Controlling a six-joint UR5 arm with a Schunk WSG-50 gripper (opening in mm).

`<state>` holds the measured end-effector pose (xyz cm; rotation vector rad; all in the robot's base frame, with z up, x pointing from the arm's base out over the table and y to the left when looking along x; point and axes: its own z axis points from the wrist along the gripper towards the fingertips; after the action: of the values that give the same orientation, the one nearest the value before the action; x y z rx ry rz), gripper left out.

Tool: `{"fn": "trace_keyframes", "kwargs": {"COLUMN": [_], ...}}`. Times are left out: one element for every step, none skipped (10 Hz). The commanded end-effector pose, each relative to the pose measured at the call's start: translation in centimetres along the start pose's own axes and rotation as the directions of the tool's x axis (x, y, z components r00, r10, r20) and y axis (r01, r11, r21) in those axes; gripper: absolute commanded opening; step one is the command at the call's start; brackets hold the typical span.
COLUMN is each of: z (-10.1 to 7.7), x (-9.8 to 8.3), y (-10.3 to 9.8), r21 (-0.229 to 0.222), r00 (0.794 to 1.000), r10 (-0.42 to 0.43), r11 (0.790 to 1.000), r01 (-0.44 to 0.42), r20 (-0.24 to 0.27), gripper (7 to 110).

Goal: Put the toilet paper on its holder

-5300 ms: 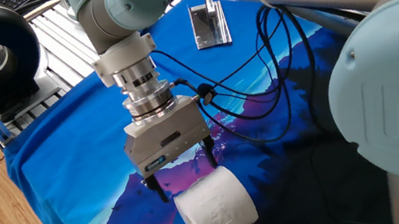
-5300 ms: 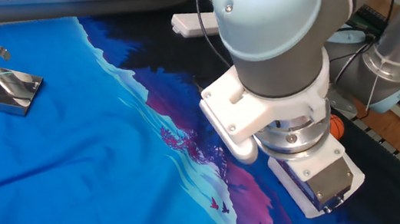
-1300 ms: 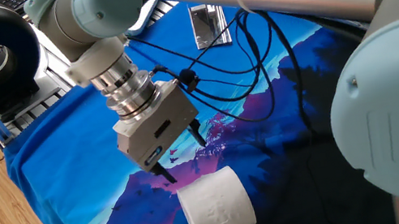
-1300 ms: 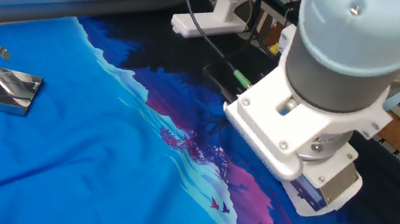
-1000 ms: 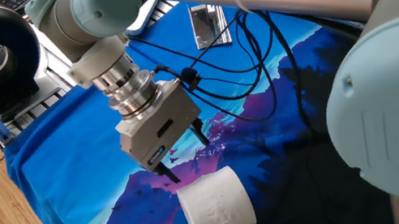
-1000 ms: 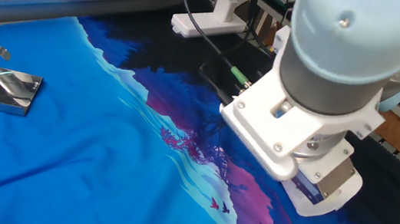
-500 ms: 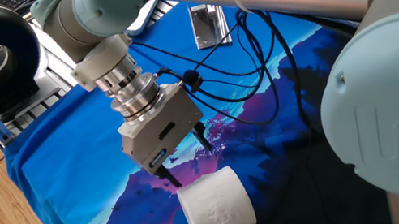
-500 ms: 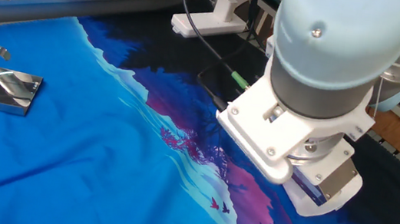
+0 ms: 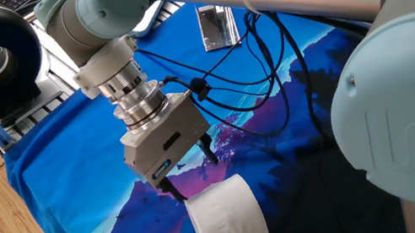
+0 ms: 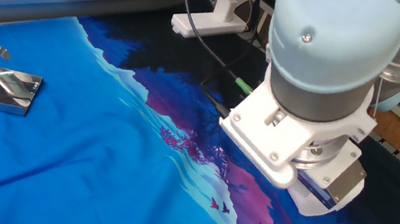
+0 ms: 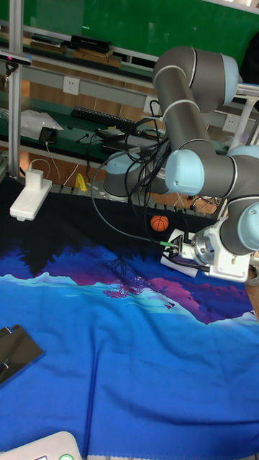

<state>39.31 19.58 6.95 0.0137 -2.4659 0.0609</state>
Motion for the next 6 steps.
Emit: {"fn": "trace_keyframes", "kwargs": {"z": [0.01, 0.16, 0.49, 0.73, 0.86, 0.98], "x": [0.54, 0.44, 0.28, 0.15, 0.24, 0.3], "y": [0.81, 0.89, 0.87, 0.88, 1.07, 1.28], "r21": [-0.026, -0.025, -0.019, -0.015, -0.013, -0.012], "r00": [0.999, 0.999, 0.999, 0.999, 0.999, 0.999], "r10": [-0.029, -0.03, -0.028, -0.027, -0.025, -0.024], "r11": [0.999, 0.999, 0.999, 1.0, 1.0, 1.0], "r01": [0.029, 0.029, 0.028, 0.026, 0.024, 0.023], "r20": [-0.017, -0.017, -0.019, -0.019, -0.024, -0.027], "gripper": [88, 88, 88, 88, 88, 88]}}
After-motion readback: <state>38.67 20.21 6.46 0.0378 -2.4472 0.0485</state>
